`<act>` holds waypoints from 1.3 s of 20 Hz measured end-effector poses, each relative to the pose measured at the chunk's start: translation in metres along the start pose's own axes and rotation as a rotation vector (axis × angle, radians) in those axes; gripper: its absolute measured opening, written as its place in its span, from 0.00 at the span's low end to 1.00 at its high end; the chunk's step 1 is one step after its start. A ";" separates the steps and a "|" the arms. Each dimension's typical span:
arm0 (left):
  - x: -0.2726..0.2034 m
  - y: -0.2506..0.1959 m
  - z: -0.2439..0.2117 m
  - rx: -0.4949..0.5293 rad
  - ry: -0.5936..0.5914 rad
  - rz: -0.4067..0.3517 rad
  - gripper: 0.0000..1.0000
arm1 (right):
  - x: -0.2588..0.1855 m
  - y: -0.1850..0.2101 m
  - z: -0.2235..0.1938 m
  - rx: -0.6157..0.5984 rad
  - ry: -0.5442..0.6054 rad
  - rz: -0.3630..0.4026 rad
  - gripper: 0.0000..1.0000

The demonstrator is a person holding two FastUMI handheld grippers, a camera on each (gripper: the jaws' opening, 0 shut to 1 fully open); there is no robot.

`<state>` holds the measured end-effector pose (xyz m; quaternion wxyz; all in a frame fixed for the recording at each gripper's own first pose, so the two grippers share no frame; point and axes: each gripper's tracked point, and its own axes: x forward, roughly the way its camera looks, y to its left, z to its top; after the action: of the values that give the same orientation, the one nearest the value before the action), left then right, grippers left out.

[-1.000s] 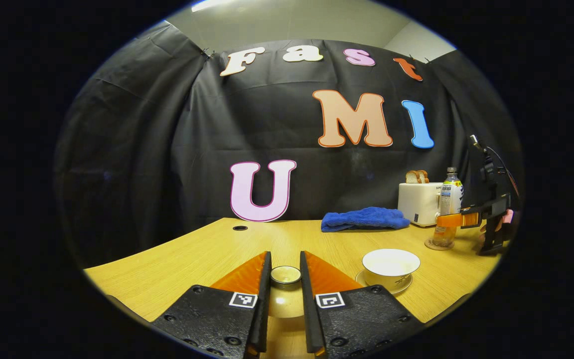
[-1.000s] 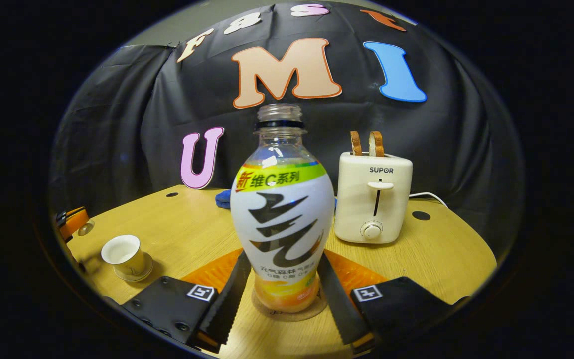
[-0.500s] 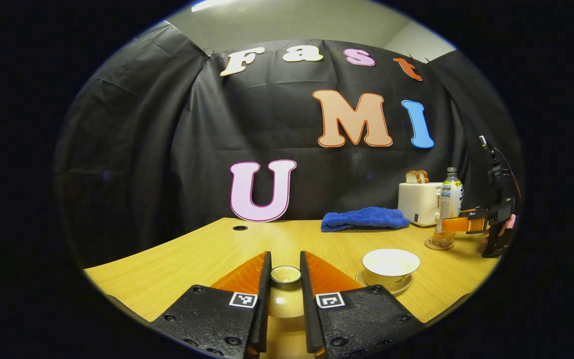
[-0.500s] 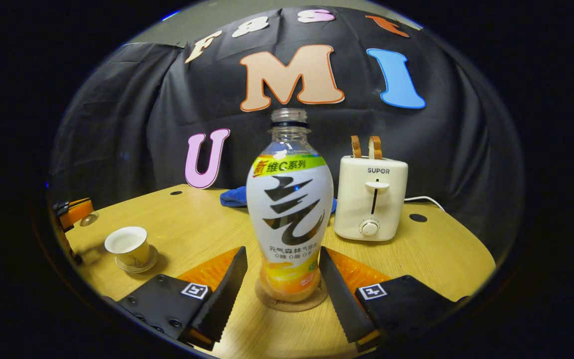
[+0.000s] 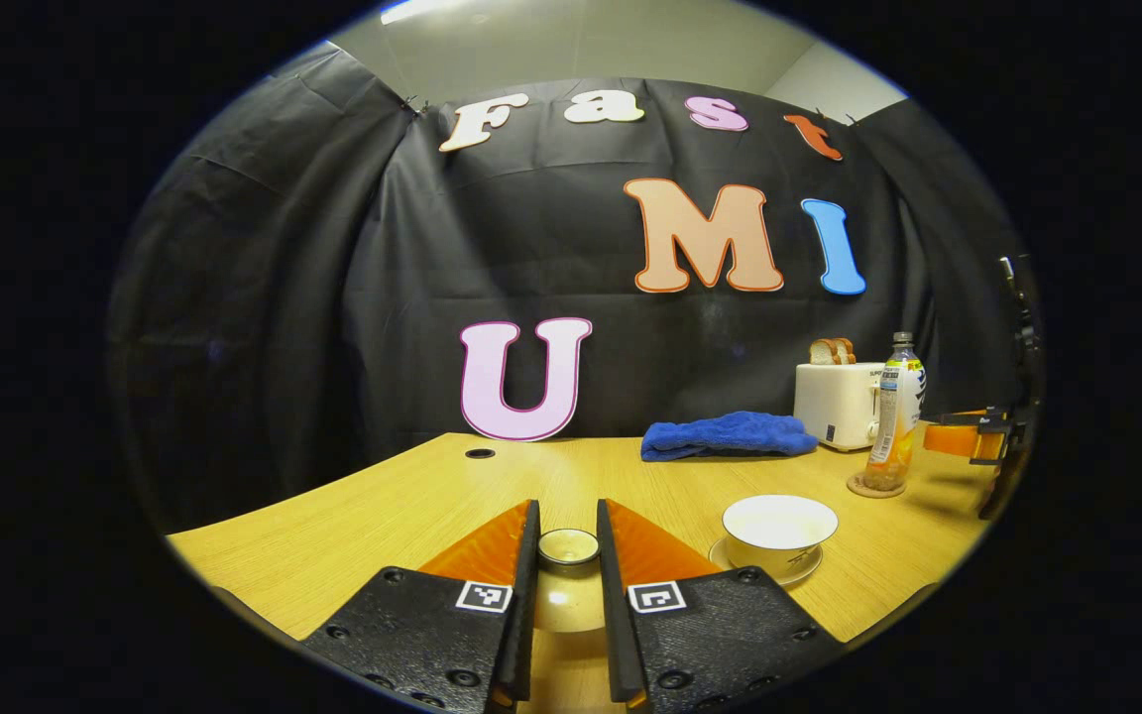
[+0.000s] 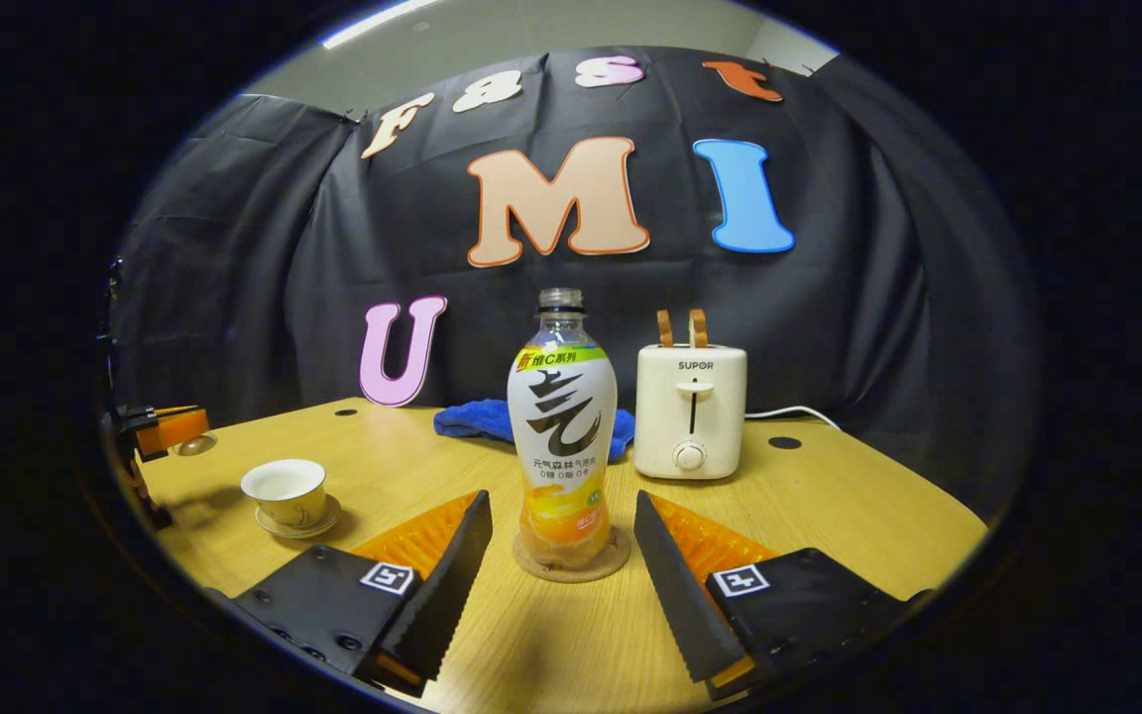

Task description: Open the teacup lid with one hand, grasp the water bottle and pour water into the teacup with the other hand; after pouring, place the water bottle on the coaster and then close the teacup lid.

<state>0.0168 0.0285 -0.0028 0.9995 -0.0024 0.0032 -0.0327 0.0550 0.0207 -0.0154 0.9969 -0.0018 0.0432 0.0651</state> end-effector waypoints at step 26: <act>0.036 -0.148 -0.001 0.001 0.004 -0.436 0.28 | -0.056 -0.015 0.011 0.002 -0.076 -0.122 0.88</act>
<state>0.0426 -0.1214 -0.0032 0.9687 -0.0024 0.0048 -0.2482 0.0031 -0.0015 0.0004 1.0000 -0.0010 0.0054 0.0043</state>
